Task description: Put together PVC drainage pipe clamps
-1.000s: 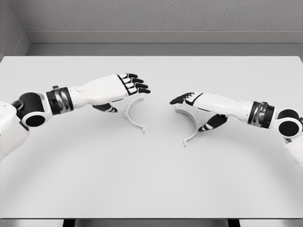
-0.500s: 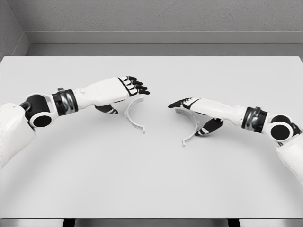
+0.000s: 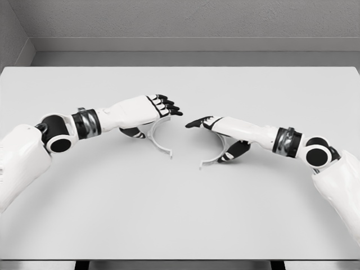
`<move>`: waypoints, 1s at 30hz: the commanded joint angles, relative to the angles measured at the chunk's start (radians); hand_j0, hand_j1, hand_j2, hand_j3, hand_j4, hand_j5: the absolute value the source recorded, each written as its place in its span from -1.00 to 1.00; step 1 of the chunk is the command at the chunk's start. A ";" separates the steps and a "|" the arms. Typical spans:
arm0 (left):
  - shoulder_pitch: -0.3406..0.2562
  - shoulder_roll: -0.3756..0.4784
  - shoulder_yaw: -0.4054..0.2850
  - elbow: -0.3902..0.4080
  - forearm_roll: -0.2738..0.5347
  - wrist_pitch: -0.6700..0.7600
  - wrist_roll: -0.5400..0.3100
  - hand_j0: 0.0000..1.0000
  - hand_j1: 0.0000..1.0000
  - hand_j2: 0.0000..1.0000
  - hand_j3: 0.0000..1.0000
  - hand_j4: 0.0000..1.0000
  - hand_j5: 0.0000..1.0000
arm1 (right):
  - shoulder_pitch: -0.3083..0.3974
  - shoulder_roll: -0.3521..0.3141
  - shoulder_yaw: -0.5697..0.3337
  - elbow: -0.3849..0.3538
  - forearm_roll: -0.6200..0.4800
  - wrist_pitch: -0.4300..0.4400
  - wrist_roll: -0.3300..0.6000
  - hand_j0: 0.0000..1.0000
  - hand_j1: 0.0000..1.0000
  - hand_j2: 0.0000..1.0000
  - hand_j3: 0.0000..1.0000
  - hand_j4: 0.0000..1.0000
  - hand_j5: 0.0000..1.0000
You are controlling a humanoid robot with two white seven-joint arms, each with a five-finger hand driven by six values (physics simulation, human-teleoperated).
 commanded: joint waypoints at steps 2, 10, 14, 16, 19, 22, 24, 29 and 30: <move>0.000 -0.013 0.000 0.007 0.002 0.001 0.001 1.00 1.00 1.00 1.00 1.00 1.00 | -0.002 0.015 0.000 0.000 -0.004 0.003 0.000 1.00 1.00 1.00 1.00 1.00 1.00; 0.000 -0.021 0.000 0.007 0.002 0.001 0.001 1.00 1.00 1.00 1.00 1.00 1.00 | -0.003 0.040 0.000 0.000 0.016 0.003 0.000 1.00 1.00 1.00 1.00 1.00 1.00; -0.021 -0.004 0.015 0.022 0.005 0.001 0.002 1.00 1.00 1.00 1.00 1.00 1.00 | -0.002 0.040 -0.002 0.000 0.016 0.003 0.000 1.00 1.00 1.00 1.00 1.00 1.00; -0.023 -0.004 0.017 0.022 0.007 0.001 0.002 1.00 1.00 1.00 1.00 1.00 1.00 | 0.005 0.032 -0.014 0.000 0.016 0.003 0.000 1.00 1.00 1.00 1.00 1.00 1.00; -0.037 0.031 0.020 0.022 0.012 0.001 0.002 1.00 1.00 1.00 1.00 1.00 1.00 | 0.023 0.023 -0.054 0.000 0.016 0.003 0.000 1.00 1.00 1.00 1.00 1.00 1.00; -0.048 0.084 0.058 0.021 0.031 0.001 0.007 1.00 1.00 1.00 1.00 1.00 1.00 | 0.026 -0.002 -0.111 -0.002 0.015 0.003 0.000 1.00 1.00 1.00 1.00 1.00 1.00; -0.048 0.094 0.058 0.019 0.039 0.001 0.005 1.00 1.00 1.00 1.00 1.00 1.00 | 0.026 -0.011 -0.122 -0.002 0.012 0.003 0.000 1.00 1.00 1.00 1.00 1.00 1.00; -0.069 0.169 0.101 0.018 0.100 0.001 0.007 1.00 1.00 1.00 1.00 1.00 1.00 | 0.026 -0.015 -0.128 0.012 0.015 0.003 0.000 1.00 1.00 1.00 1.00 1.00 1.00; -0.069 0.194 0.110 0.019 0.114 0.001 0.007 1.00 1.00 1.00 1.00 1.00 1.00 | 0.025 -0.014 -0.128 0.043 0.015 0.003 0.000 1.00 1.00 1.00 1.00 1.00 1.00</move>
